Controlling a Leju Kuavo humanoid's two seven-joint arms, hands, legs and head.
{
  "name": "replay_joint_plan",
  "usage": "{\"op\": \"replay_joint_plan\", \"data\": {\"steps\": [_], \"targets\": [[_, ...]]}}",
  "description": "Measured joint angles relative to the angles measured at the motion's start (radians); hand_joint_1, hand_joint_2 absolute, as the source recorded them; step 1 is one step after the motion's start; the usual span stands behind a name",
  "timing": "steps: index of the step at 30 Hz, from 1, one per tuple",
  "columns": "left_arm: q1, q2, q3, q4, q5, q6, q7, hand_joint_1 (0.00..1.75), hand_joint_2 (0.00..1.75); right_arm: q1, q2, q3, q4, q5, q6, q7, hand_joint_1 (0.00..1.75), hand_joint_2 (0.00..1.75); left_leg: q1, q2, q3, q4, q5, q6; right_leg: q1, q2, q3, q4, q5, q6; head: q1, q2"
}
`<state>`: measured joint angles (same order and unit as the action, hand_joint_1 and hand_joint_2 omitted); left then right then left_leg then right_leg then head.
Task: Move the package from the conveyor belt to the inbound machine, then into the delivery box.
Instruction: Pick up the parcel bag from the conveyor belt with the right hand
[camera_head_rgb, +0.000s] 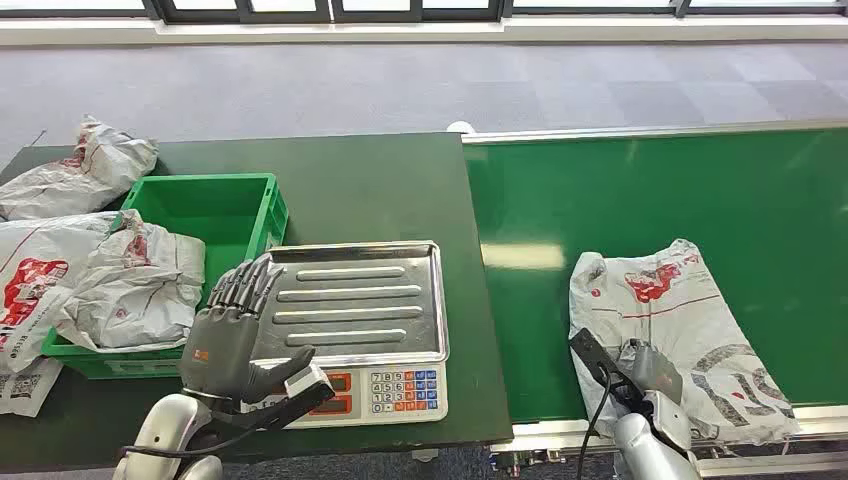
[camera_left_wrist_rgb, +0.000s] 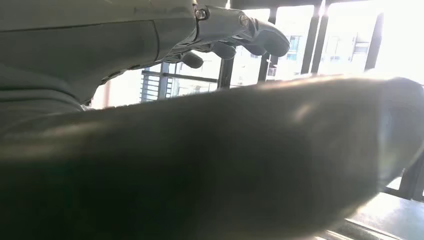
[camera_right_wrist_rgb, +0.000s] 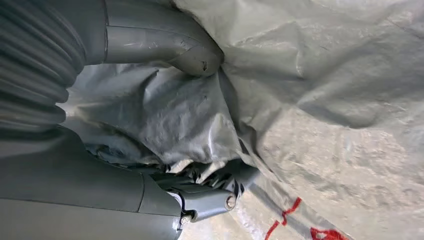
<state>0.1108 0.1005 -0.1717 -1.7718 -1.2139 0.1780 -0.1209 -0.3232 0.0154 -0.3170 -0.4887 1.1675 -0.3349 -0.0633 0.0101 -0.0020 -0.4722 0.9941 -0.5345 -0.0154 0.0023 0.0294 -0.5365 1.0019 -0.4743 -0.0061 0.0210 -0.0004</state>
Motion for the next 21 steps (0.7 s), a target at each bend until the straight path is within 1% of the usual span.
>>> {"op": "replay_joint_plan", "data": {"steps": [4, 11, 13, 15, 18, 21], "targets": [[-0.005, 0.000, 0.000, -0.003, 0.000, 0.001, 0.000, 0.00, 0.00, -0.006, -0.001, 0.001, 0.001, 0.004, -0.002, 0.004, 1.75, 1.75, 0.000, 0.000, -0.002, 0.000, 0.000, 0.001, -0.001, 0.000, -0.002, 0.000, 0.001, 0.000, 0.000, 0.000], [0.003, 0.000, 0.000, -0.004, 0.003, 0.002, 0.002, 0.00, 0.00, -0.006, -0.002, 0.002, 0.005, -0.013, -0.012, -0.028, 1.75, 1.75, 0.000, -0.001, -0.002, 0.000, -0.004, 0.002, -0.001, 0.000, -0.001, -0.001, -0.002, 0.000, 0.000, 0.000], [0.007, 0.000, 0.000, -0.004, 0.010, 0.006, -0.006, 0.00, 0.00, -0.006, -0.003, 0.000, 0.004, -0.025, -0.017, -0.049, 1.75, 1.75, 0.000, -0.001, -0.002, 0.000, -0.005, 0.002, -0.001, 0.000, -0.001, -0.001, -0.003, 0.000, 0.000, 0.000], [0.007, 0.000, 0.000, -0.001, 0.017, 0.011, -0.018, 0.00, 0.00, -0.009, -0.004, -0.003, -0.005, -0.041, -0.030, -0.091, 1.75, 1.75, 0.000, -0.002, -0.003, 0.000, -0.005, 0.002, -0.001, -0.001, -0.001, -0.001, -0.004, 0.000, 0.000, 0.000], [0.000, -0.001, 0.000, 0.005, 0.025, 0.016, -0.033, 0.00, 0.00, -0.002, -0.006, -0.003, -0.074, -0.043, -0.035, -0.145, 1.75, 1.75, -0.001, -0.003, -0.007, 0.000, -0.004, 0.002, -0.003, -0.002, -0.004, 0.000, -0.003, 0.001, 0.000, 0.000], [-0.013, -0.004, 0.000, 0.012, 0.030, 0.016, -0.042, 0.00, 0.00, 0.000, -0.006, 0.024, -0.218, -0.014, 0.004, -0.153, 1.75, 1.75, -0.003, -0.003, -0.015, 0.000, -0.001, 0.003, -0.006, -0.002, -0.012, 0.002, 0.000, 0.002, 0.000, 0.000]]}}
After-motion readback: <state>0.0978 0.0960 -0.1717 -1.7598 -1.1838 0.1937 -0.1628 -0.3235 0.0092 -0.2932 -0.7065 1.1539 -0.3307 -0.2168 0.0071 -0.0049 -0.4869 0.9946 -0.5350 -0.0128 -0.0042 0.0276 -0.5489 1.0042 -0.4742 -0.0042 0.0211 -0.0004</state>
